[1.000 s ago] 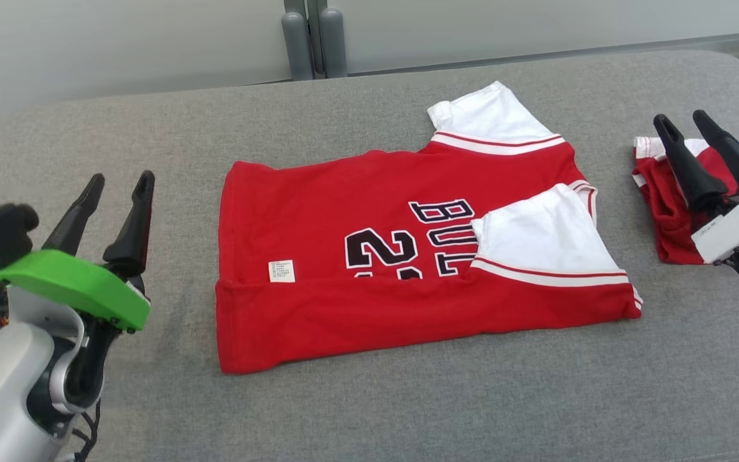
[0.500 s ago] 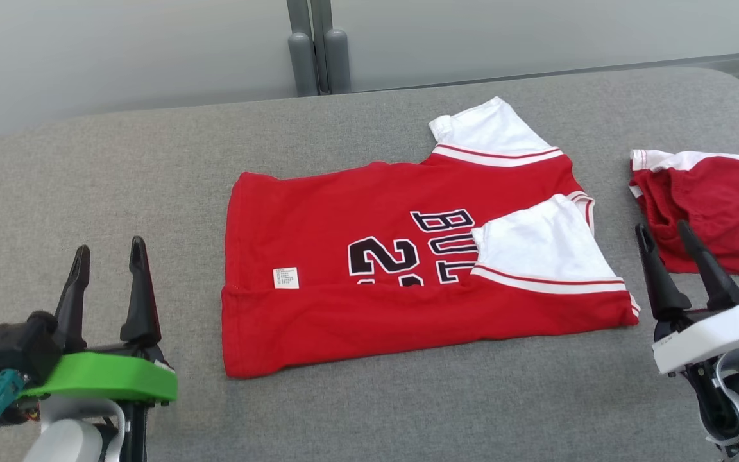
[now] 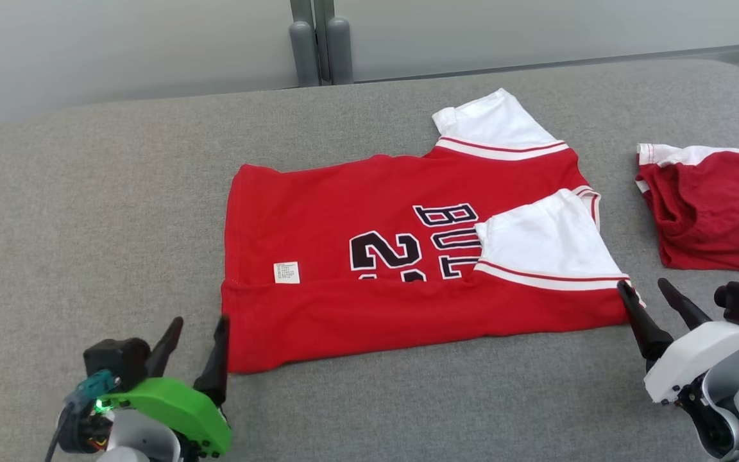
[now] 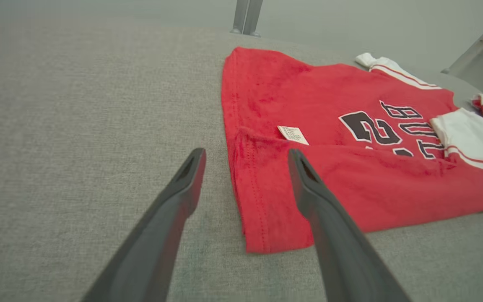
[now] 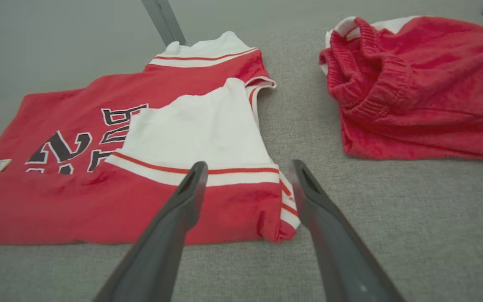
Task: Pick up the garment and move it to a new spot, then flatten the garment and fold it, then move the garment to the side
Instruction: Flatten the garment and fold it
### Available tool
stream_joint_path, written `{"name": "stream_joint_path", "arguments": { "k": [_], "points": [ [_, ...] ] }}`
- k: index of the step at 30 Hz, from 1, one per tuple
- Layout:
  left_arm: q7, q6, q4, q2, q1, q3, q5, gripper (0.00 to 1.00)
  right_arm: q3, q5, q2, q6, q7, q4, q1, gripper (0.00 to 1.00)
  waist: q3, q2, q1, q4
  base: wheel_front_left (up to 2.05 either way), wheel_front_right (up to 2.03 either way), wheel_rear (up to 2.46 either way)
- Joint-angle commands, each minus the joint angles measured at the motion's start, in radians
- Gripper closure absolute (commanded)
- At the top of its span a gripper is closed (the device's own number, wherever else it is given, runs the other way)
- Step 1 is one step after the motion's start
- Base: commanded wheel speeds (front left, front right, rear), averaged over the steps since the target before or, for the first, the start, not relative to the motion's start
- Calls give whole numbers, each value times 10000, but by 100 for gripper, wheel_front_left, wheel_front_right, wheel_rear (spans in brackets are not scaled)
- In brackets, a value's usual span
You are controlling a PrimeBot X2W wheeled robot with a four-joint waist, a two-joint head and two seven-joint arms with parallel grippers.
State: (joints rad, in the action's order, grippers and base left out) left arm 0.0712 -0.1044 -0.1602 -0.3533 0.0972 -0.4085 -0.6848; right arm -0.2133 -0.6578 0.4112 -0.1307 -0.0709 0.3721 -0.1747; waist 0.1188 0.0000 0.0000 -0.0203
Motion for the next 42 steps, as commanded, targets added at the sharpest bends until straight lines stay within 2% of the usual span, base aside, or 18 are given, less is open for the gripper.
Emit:
{"name": "stream_joint_path", "arguments": {
  "k": [1, 6, 9, 12, 16, 19, 20, 21, 22, 23, 24, 33, 42],
  "points": [
    [-349, 42, -94, 3, 289, -189, 53, 0, 86, 2, -19, 5, 256, 264, -203, 0, 127, 0, 0, 47, 0, 0, 0],
    [-1990, 253, -571, 133, 776, -822, -300, 0, 178, 125, -163, 0, 1172, 1050, -628, 0, 341, 0, 0, 115, 0, 0, 0],
    [-2711, 75, -881, 207, 1067, -999, -373, 0, 240, 139, -249, 2, 1618, 1367, -792, 0, 415, 0, 0, 129, 0, 0, 0],
    [-3186, -104, -1236, 239, 1278, -1026, -415, 0, 242, 166, -373, 2, 1892, 1530, -915, 0, 476, 0, 0, 95, 0, 0, 0],
    [-3821, 11, -1624, 250, 1386, -1205, -620, 0, 125, 153, -480, 2, 2115, 1677, -1077, 0, 556, 0, 0, -9, 0, 0, 0],
    [-3879, 4, -1736, 233, 1451, -1205, -662, 0, -76, 105, -513, 0, 2268, 1727, -1176, 0, 605, 0, 0, -44, 0, 0, 0],
    [-3877, 1, -1760, 239, 1476, -1198, -677, 0, -142, 77, -500, 0, 2299, 1731, -1191, 15, 616, 0, 0, -45, 0, 0, 0],
    [-3897, 7, -1796, 255, 1496, -1192, -708, 20, -237, 52, -488, 0, 2290, 1706, -1220, 53, 627, 0, 0, -44, 0, 0, 0],
    [-3964, 53, -1842, 279, 1519, -1212, -752, 47, -281, 1, -468, 0, 2212, 1678, -1280, 69, 638, 0, 0, -42, 0, 0, 0],
    [-3995, 81, -1877, 294, 1534, -1221, -778, 67, -313, -29, -446, 0, 2183, 1685, -1316, 100, 633, 0, 0, -38, 0, 0, 0],
    [-4014, 110, -1923, 303, 1558, -1246, -800, 100, -371, -80, -421, 0, 2189, 1720, -1337, 100, 616, 0, 0, -30, 0, 0, 0],
    [-3800, 417, -1632, -176, 1246, -1312, -655, 100, -454, -410, -44, 8, 1873, 1538, -1149, 100, -69, 0, 0, 79, 0, 0, 0],
    [-4979, 149, -296, -1041, -112, -1596, -1014, 100, -365, -990, 278, 8, 3306, 221, 534, 100, -972, 0, 0, 239, 0, 0, 0]
  ]
}}
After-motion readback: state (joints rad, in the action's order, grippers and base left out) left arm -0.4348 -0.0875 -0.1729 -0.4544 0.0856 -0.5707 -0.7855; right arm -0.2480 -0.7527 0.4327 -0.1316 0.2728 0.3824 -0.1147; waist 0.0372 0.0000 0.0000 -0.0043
